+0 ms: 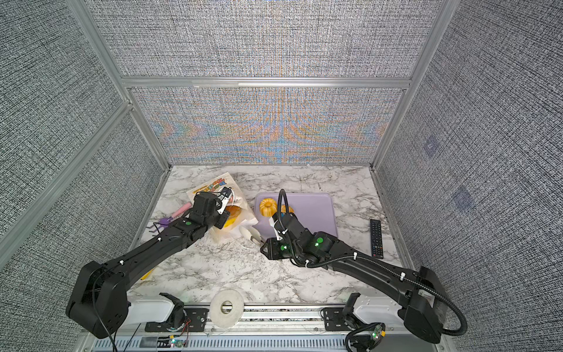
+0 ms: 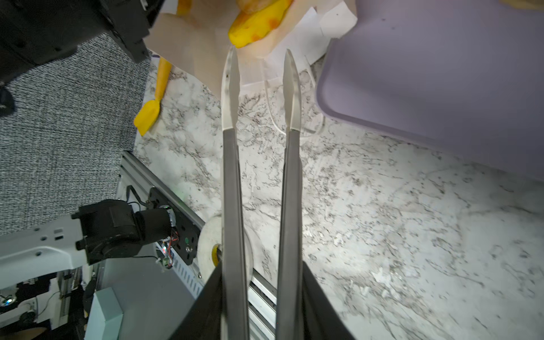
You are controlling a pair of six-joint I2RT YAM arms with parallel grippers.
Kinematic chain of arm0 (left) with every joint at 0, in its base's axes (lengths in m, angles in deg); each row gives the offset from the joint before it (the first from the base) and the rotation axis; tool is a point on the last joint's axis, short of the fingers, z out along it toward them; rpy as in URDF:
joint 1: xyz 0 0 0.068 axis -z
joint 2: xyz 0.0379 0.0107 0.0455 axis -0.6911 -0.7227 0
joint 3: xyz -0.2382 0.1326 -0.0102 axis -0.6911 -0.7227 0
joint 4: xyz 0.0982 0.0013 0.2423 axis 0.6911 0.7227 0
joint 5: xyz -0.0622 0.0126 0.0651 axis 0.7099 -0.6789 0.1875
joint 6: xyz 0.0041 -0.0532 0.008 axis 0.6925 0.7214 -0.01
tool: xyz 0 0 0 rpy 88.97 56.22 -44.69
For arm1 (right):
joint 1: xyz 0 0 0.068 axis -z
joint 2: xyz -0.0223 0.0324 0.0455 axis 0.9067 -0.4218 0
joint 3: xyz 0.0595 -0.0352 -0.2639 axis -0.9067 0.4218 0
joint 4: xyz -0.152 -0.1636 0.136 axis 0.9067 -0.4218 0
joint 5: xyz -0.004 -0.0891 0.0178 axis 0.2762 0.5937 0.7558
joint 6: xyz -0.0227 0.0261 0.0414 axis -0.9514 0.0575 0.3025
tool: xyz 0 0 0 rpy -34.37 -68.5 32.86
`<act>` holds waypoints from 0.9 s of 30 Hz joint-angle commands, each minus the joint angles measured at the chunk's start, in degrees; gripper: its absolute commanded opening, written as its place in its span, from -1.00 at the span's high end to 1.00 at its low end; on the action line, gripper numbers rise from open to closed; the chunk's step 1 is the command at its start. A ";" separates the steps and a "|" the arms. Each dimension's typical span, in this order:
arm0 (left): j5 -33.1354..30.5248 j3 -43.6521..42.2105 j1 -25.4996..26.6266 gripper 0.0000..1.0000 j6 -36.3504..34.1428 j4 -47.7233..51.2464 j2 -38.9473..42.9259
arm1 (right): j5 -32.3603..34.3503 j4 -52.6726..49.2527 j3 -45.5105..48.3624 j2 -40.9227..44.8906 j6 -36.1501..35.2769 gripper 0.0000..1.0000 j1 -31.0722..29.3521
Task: Take the fake bread out of the paper bag
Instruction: 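Carry the tongs toward the bag mouth held by the left gripper, then insert the tongs into the bag and pinch a round brown bun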
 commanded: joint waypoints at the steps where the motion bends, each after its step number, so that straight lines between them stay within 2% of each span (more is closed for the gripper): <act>1: 0.21 -0.04 0.05 1.00 0.20 -1.23 -0.17 | -1.58 10.00 -0.10 -1.73 4.01 0.25 0.02; 11: 0.57 0.02 0.03 1.00 0.38 -1.16 -0.19 | -4.35 20.12 -0.71 -10.59 8.80 0.21 2.72; 27: 0.43 0.27 -0.01 1.00 0.46 -0.98 -0.42 | -7.69 26.89 -1.14 -17.05 13.21 0.16 5.86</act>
